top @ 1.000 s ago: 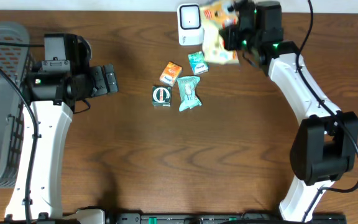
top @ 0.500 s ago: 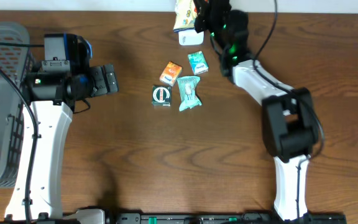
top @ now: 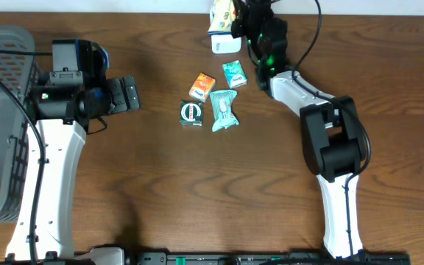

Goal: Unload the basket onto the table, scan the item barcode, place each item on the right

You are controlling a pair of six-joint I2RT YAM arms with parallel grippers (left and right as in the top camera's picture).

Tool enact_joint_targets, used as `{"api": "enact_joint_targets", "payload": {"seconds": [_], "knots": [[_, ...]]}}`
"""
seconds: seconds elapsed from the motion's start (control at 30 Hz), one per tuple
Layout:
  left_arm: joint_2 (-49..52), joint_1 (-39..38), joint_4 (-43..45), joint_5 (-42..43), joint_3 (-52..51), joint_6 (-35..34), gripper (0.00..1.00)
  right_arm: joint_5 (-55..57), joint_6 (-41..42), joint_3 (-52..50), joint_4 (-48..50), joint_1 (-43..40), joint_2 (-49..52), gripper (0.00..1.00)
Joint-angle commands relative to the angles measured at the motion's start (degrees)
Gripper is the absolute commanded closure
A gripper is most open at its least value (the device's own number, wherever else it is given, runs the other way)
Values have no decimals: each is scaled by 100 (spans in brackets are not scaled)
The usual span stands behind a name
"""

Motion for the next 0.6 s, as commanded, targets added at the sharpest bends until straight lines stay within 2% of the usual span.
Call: {"api": "enact_joint_targets", "payload": {"seconds": [0.0, 0.1, 0.2, 0.33, 0.43, 0.47, 0.5, 0.53, 0.57], "knots": [[-2, 17, -20, -50, 9, 13, 2, 125, -192, 131, -564, -496, -680, 99], [-4, 17, -20, -50, 9, 13, 2, 125, -682, 131, -1812, -1038, -1228, 99], [-4, 17, -20, -50, 9, 13, 2, 151, -1611, 131, -3119, -1620, -1672, 99], [-4, 17, -20, -50, 9, 13, 2, 409, -2310, 131, -4728, -2463, -1963, 99], [-2, 17, -20, -50, 9, 13, 2, 426, -2675, 122, -5517, -2951, -1937, 99], [-4, 17, -20, -50, 9, 13, 2, 463, -2752, 107, -5768, -3174, -1891, 81], [-2, 17, -20, -50, 9, 13, 2, 522, -2752, 94, -5882, -3309, -1862, 56], [-4, 17, -20, -50, 9, 13, 2, 629, -2723, 81, -6039, -3495, -1812, 22], [-4, 17, -20, -50, 9, 13, 2, 708, -2710, 81, -6207, -3674, -1770, 25]]}}
